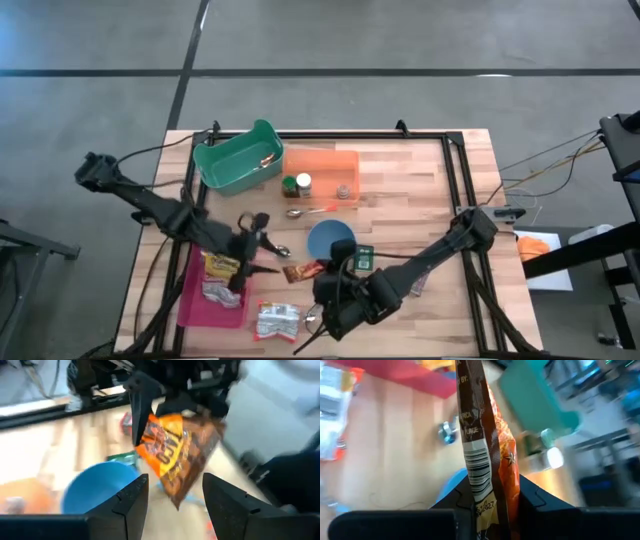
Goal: Pick & Place Food Item
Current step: Put the orange spice pack into the orange bin
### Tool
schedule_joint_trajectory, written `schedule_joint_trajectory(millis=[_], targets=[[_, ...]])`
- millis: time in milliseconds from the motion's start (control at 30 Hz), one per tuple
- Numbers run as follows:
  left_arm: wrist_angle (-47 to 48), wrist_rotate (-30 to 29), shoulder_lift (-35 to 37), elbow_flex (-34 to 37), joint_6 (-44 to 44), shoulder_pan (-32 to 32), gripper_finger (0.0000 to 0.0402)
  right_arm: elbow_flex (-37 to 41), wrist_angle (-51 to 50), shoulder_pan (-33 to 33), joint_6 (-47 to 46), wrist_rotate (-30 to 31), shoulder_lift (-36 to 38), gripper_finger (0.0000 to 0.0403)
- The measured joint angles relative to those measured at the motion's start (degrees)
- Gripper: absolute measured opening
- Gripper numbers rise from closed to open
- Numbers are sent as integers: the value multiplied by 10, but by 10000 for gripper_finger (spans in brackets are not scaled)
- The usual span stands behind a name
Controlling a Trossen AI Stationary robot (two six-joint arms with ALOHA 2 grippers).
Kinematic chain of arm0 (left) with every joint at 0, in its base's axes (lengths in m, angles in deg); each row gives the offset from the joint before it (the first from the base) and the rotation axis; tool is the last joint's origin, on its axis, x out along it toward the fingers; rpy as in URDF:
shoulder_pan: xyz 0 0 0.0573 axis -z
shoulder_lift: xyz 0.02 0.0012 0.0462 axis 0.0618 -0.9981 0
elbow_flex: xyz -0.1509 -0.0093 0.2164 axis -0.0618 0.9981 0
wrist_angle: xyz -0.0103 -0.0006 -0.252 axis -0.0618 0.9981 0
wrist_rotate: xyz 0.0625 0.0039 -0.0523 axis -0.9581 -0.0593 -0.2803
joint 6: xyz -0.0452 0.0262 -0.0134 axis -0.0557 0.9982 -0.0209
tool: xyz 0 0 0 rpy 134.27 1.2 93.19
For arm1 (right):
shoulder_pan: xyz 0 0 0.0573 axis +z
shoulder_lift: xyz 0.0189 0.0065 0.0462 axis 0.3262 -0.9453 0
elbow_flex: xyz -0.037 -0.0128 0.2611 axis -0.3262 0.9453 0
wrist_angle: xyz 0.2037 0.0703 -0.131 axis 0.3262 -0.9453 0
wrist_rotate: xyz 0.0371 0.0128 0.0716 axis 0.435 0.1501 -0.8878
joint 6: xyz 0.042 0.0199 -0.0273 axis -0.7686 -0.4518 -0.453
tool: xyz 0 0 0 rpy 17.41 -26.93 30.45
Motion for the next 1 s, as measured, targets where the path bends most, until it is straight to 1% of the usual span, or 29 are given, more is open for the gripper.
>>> schedule_joint_trajectory(millis=[33, 167, 233, 300, 467, 600, 700, 767, 867, 1000], targets=[[-3, -29, -10, 1, 18, 15, 189, 7, 1, -2, -11, -10, 3, 59], [-26, -121, -47, 1, 77, 57, 190, 25, 9, -12, -54, -12, 15, 59], [-28, -158, -63, 1, 91, 66, 190, 29, 9, -14, -66, -13, 21, 59], [-35, -177, -71, 1, 96, 67, 190, 30, 10, -15, -67, -16, 21, 59], [-45, -185, -80, 1, 94, 62, 190, 33, 20, -15, -58, -22, 21, 59], [-78, -187, -79, -1, 94, 59, 190, 35, 41, -16, -40, -22, 21, 59], [-103, -171, -79, -1, 92, 59, 187, 35, 47, -17, -39, -22, 21, 59], [-102, -165, -79, -1, 92, 58, 178, 35, 53, -18, -38, -22, 21, 59], [-97, -165, -80, -1, 85, 58, 150, 35, 60, -18, -34, -22, 20, 59], [-101, -150, -79, -1, 72, 58, 82, 36, 84, -18, -10, -20, 20, 58]])
